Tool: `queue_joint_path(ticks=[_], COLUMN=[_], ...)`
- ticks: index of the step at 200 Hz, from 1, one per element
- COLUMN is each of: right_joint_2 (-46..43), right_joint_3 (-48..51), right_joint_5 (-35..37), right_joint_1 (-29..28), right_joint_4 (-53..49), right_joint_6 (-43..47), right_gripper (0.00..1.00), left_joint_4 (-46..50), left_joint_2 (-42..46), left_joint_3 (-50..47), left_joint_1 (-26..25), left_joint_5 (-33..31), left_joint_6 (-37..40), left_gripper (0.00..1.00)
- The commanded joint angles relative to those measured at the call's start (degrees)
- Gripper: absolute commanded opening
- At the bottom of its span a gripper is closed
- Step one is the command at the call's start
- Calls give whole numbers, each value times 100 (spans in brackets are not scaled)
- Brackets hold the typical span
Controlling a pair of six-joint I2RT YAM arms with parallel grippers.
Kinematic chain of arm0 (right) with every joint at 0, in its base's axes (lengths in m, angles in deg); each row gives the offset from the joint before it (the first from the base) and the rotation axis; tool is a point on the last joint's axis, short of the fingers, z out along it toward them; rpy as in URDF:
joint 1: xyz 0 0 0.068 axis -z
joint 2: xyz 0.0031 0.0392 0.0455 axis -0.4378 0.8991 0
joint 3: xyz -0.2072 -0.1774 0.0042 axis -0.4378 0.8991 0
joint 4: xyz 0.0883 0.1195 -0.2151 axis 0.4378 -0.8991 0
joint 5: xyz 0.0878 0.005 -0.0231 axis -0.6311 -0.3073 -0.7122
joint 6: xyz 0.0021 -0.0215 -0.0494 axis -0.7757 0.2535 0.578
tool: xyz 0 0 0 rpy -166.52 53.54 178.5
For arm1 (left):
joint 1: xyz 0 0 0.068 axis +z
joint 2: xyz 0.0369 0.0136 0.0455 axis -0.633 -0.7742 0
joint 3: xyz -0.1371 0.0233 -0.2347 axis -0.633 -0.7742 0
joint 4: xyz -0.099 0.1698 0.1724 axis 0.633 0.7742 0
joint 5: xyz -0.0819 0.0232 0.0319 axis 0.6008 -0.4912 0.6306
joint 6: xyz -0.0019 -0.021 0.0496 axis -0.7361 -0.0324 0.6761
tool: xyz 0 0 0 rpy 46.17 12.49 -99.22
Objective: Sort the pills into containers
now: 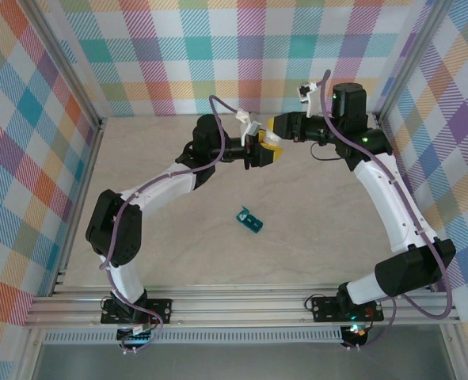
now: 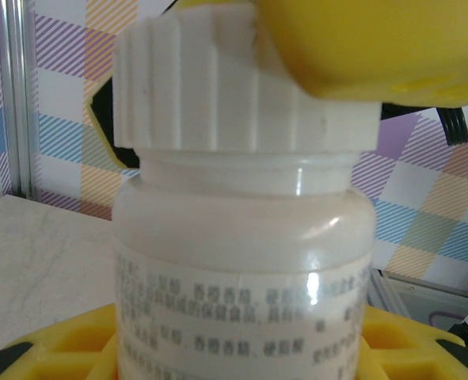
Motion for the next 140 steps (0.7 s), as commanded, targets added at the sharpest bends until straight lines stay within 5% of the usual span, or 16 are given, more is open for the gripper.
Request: queue_joint_path(ticks=[1,140], right_joint_2=[-72,-322], right_joint_3=[-129,168], right_joint_5=[106,382], right_joint_1=[-52,-243], right_joint_4=[-69,-242], right_joint_6=[308,1011], right_gripper=[32,32], left_joint_4=[-151,-71], left_joint_2=[-16,-20], left_joint_3=[125,146], left_joint_1=[-28,-26], left_joint_5=[109,114], left_joint_6=[75,137], left_gripper=[0,0])
